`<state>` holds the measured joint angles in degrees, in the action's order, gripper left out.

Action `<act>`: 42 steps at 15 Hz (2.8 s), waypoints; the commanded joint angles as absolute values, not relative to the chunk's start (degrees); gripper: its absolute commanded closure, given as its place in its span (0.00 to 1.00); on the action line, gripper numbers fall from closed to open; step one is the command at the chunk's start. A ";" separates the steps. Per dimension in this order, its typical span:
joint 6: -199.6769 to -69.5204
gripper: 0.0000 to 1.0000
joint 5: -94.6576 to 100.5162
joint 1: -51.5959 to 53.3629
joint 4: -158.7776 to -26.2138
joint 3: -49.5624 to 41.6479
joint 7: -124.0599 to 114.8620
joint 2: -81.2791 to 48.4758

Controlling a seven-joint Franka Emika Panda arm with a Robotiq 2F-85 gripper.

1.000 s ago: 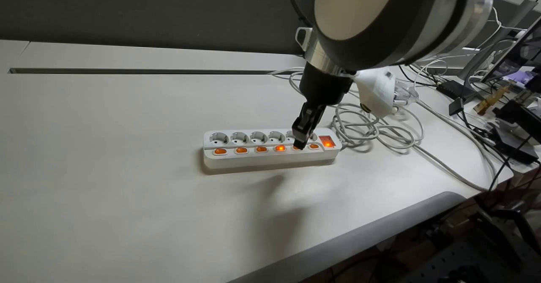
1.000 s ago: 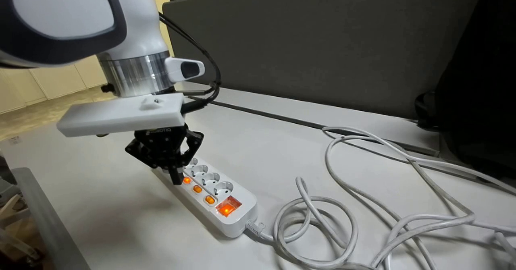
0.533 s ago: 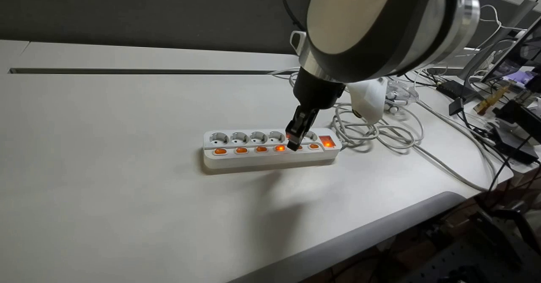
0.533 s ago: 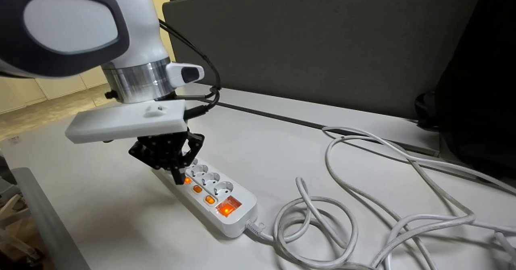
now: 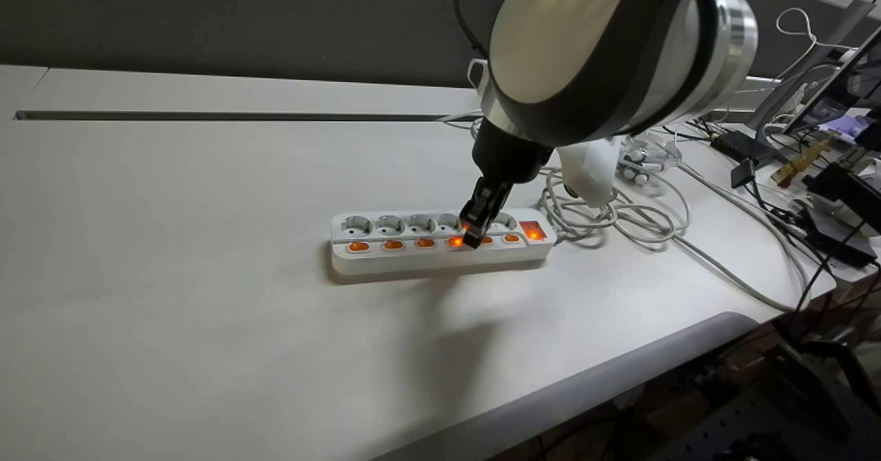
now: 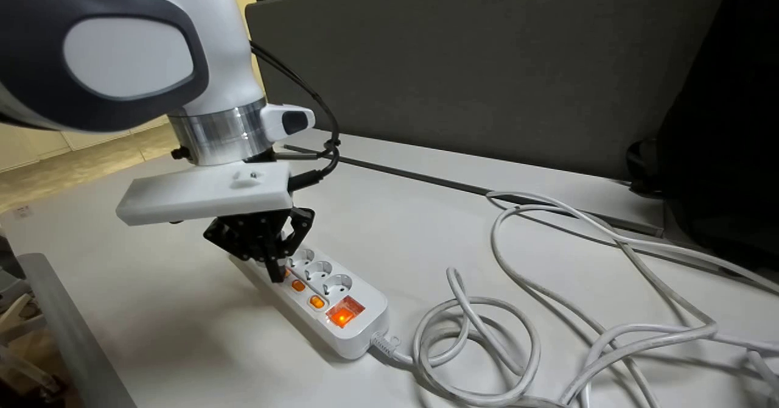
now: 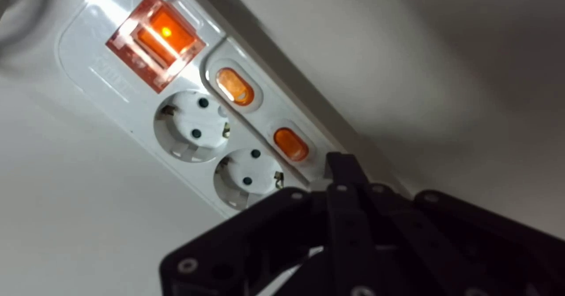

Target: Turn off the fourth switch

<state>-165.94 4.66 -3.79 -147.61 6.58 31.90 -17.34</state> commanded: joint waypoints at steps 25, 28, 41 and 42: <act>-167.02 1.00 7.52 -4.40 -143.80 8.12 29.99 -18.88; -166.86 1.00 7.81 -4.19 -143.75 7.51 29.65 -18.83; -165.77 1.00 7.80 -4.75 -143.49 7.89 30.08 -19.81; -165.58 1.00 7.79 -4.78 -143.46 7.85 30.09 -19.87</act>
